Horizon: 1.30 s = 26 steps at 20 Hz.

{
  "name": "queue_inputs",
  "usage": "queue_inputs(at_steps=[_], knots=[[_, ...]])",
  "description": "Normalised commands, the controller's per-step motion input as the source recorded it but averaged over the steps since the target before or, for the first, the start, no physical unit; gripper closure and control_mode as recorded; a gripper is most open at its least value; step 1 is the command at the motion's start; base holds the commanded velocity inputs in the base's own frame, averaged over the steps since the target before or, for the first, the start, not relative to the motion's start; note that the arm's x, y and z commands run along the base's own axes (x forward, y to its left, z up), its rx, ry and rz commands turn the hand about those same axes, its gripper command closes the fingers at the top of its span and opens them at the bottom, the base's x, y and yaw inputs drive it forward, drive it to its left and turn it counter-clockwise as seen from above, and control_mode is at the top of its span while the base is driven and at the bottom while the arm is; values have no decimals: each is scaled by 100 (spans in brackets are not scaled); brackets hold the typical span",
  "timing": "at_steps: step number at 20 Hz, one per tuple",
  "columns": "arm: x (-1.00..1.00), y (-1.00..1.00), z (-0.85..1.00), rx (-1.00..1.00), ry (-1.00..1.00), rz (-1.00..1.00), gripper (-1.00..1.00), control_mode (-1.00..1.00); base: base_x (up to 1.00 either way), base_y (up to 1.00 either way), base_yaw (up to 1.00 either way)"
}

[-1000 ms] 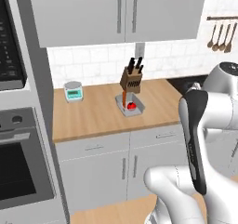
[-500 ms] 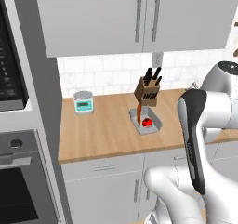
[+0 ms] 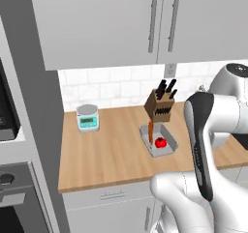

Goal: Take the meat container that has the steak and place it on the second highest rack of the freezer. Then take the vegetable container that has the tomato and carrot and place it on the highest rack of the freezer.

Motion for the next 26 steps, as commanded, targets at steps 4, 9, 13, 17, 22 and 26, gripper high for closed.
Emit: queue_inputs(at_steps=[4, 9, 13, 17, 22, 26], knots=[[0, 0, 0, 0, 0, 0, -100, 100, 30, -14, 0], [0, 0, 0, 0, 0, 0, -100, 100, 4, -11, 0], [5, -16, -8, 0, 0, 1, -100, -100, 4, -3, 0], [41, -51, -42, 0, 1, 9, -100, -100, 0, 0, 0], [71, -44, -69, 0, 9, 14, -100, -100, 0, 0, 0], [53, -3, -93, 0, 5, 14, -100, -100, 0, 0, 0]])
